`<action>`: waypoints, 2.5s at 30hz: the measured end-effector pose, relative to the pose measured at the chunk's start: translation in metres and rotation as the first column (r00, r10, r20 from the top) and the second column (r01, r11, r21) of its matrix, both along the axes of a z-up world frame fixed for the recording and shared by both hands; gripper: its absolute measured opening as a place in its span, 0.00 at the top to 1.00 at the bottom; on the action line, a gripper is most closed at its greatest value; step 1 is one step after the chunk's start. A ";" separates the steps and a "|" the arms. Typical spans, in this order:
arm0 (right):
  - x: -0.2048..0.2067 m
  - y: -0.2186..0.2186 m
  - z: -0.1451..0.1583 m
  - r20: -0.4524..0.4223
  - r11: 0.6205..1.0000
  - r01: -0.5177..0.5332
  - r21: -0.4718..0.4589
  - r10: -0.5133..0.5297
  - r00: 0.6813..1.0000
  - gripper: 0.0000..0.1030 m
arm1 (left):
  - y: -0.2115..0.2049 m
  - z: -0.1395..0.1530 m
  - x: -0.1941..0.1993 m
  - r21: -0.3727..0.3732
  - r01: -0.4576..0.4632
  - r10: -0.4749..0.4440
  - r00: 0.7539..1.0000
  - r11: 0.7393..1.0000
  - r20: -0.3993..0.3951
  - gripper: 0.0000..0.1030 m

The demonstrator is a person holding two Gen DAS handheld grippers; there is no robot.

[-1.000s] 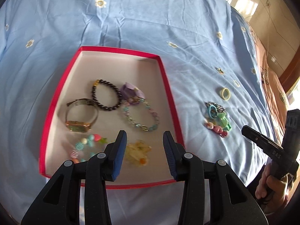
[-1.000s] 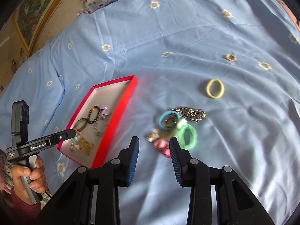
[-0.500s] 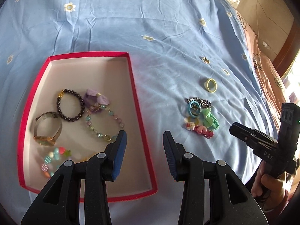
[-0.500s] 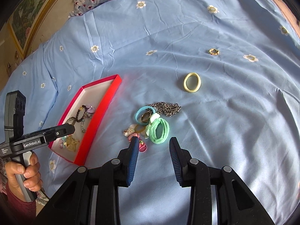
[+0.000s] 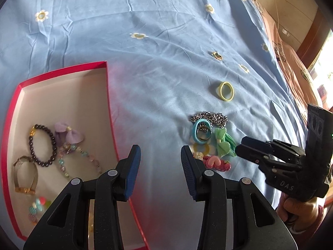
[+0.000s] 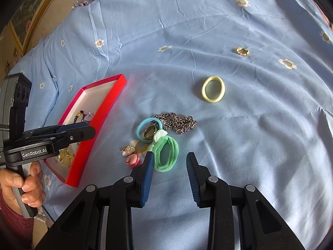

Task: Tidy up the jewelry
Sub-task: 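Grasp the teal hair tie with the left tool while the right tool grasps the green hair tie, then carry the teal and green hair ties into the red box and open both tools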

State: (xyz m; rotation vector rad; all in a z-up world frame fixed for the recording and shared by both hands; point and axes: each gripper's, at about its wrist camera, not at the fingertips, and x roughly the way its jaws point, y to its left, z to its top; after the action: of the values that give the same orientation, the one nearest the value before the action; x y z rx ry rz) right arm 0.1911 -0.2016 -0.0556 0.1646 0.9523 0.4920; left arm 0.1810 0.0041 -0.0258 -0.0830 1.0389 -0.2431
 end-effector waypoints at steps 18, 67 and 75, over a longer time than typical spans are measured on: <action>0.000 -0.020 -0.002 0.008 0.999 0.036 0.013 -0.036 0.999 0.96 | -0.056 -0.035 0.042 0.028 0.149 -0.147 0.987 0.988 -0.058 0.92; -0.043 0.095 0.046 0.091 0.980 -0.187 0.067 0.180 0.979 0.96 | 0.121 0.010 -0.096 -0.098 -0.203 0.210 0.975 0.974 0.069 0.98; -0.044 0.136 0.047 0.089 0.962 -0.264 0.065 0.258 0.962 0.96 | 0.152 0.004 -0.105 -0.099 -0.267 0.273 0.960 0.959 0.059 0.98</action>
State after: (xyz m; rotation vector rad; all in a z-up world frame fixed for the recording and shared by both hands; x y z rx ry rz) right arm 0.1468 -0.0659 -0.0083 0.0871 0.8810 0.7738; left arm 0.0764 0.1565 -0.0221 -0.2942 0.9325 -0.0434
